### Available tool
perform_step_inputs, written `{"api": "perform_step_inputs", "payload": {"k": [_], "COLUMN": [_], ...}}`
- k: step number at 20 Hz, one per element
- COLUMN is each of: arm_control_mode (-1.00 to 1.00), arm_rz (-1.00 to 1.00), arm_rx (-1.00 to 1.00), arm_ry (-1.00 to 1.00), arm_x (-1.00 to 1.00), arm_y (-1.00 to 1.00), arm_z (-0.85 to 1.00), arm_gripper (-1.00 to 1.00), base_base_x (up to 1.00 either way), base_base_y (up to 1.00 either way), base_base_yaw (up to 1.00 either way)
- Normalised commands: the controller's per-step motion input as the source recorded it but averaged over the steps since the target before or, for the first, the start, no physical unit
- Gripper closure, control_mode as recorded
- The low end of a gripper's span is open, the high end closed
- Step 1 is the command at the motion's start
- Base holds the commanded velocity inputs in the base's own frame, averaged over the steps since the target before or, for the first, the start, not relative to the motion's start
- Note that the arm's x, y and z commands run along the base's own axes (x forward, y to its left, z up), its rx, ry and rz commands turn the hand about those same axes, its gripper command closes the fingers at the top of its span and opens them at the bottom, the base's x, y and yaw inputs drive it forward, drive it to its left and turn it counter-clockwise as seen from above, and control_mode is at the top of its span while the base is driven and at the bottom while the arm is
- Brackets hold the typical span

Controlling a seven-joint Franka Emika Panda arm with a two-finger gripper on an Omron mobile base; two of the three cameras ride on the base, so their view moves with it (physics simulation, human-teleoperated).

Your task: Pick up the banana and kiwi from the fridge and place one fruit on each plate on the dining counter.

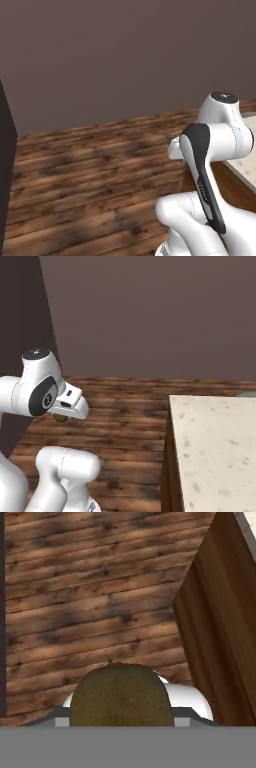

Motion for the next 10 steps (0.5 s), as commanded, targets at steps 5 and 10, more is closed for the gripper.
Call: {"api": "perform_step_inputs", "payload": {"k": [5,10], "arm_control_mode": [1.0,1.0], "arm_rz": [0.0,0.0], "arm_rx": [0.0,0.0], "arm_ry": [0.0,0.0], "arm_x": [0.0,0.0], "arm_y": [0.0,0.0], "arm_z": [0.0,0.0], "arm_gripper": [1.0,1.0], "base_base_x": [1.0,1.0], "base_base_y": [0.89,0.65], "base_base_yaw": [-0.33,-0.43]}}
